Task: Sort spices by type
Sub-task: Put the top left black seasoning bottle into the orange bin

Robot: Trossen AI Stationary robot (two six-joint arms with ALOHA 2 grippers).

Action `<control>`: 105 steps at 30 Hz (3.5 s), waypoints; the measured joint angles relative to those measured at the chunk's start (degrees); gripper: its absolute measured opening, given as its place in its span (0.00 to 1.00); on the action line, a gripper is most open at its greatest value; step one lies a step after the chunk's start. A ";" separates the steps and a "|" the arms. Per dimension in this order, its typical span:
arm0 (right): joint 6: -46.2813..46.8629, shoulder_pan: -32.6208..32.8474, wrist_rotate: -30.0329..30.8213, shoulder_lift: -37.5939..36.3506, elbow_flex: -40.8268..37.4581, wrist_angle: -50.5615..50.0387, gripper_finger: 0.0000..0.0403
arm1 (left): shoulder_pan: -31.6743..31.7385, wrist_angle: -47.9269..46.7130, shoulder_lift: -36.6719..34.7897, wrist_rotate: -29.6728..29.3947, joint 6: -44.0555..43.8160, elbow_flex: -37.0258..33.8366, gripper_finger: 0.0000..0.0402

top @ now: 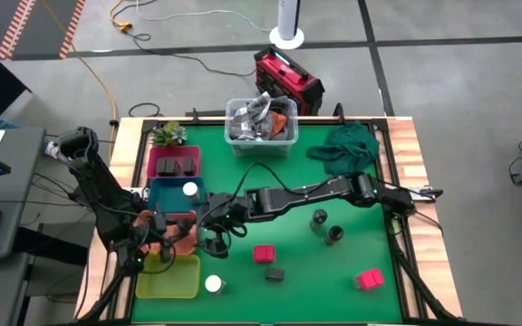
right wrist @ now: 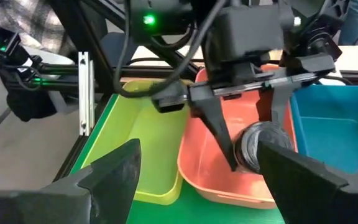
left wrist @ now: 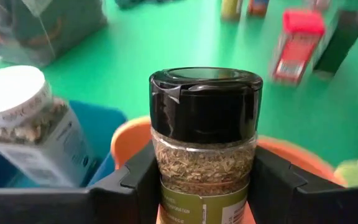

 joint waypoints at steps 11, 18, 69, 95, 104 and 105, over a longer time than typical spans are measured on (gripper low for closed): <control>0.04 -0.28 0.00 -0.04 0.00 0.19 0.85 | 0.04 -3.67 0.02 4.01 -0.60 -0.02 0.45; 0.15 -0.26 -0.01 -0.06 0.00 0.24 0.85 | 1.63 -3.00 0.02 1.63 -0.73 -0.69 0.45; 1.49 -0.87 -0.24 -1.18 0.00 -1.29 0.85 | 10.10 12.19 0.02 3.10 6.46 -4.35 0.63; 1.51 -0.79 -0.26 -1.18 0.00 -2.95 0.85 | 10.08 11.57 0.00 5.26 10.89 -1.54 0.68; 1.48 -0.79 -0.26 -1.93 0.00 -3.86 0.85 | 10.05 3.32 -0.02 5.61 7.93 1.20 0.68; 1.46 -0.79 -0.26 -1.99 0.00 -3.82 0.85 | 10.05 2.31 -0.02 5.61 7.93 1.58 0.68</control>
